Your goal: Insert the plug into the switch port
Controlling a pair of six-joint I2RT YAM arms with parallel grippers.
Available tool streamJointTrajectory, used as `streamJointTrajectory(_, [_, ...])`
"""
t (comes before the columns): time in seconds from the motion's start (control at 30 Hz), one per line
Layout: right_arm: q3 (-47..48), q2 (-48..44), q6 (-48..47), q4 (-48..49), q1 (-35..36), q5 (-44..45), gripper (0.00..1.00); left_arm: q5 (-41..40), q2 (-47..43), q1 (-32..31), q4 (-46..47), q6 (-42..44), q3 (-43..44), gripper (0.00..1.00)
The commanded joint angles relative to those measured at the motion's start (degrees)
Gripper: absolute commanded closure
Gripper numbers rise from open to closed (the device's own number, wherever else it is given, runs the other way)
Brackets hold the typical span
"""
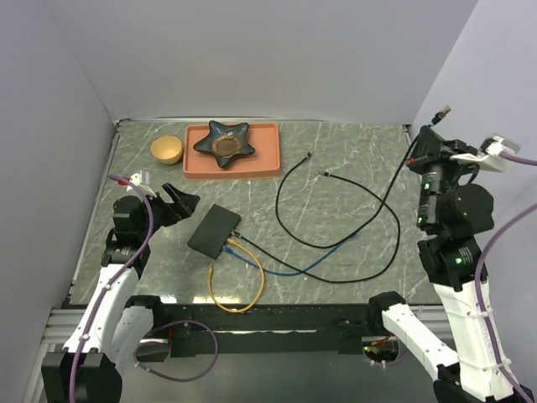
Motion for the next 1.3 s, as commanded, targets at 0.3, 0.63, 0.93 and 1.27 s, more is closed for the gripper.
streamJointTrajectory(0.3, [3.4,21.4,-17.1,-5.3,19.0,-4.9,1.00,2.6,-1.1,0.2,3.5,-1.0,-0.6,0.01])
streamJointTrajectory(0.63, [1.7,43.3,-26.6,-8.1,32.6,-31.4,1.00,12.5,2.0,0.2,12.0,-3.4,-2.7,0.01])
streamJointTrajectory(0.93, [1.2,48.9,-21.2,-2.5,34.1,-48.5,1.00,19.9,2.0,0.2,22.3,-5.3,-6.5,0.02])
streamJointTrajectory(1.27, [2.1,50.4,-18.0,-0.3,34.1,-56.9,1.00,24.3,4.2,0.2,30.2,-8.0,-8.2,0.11])
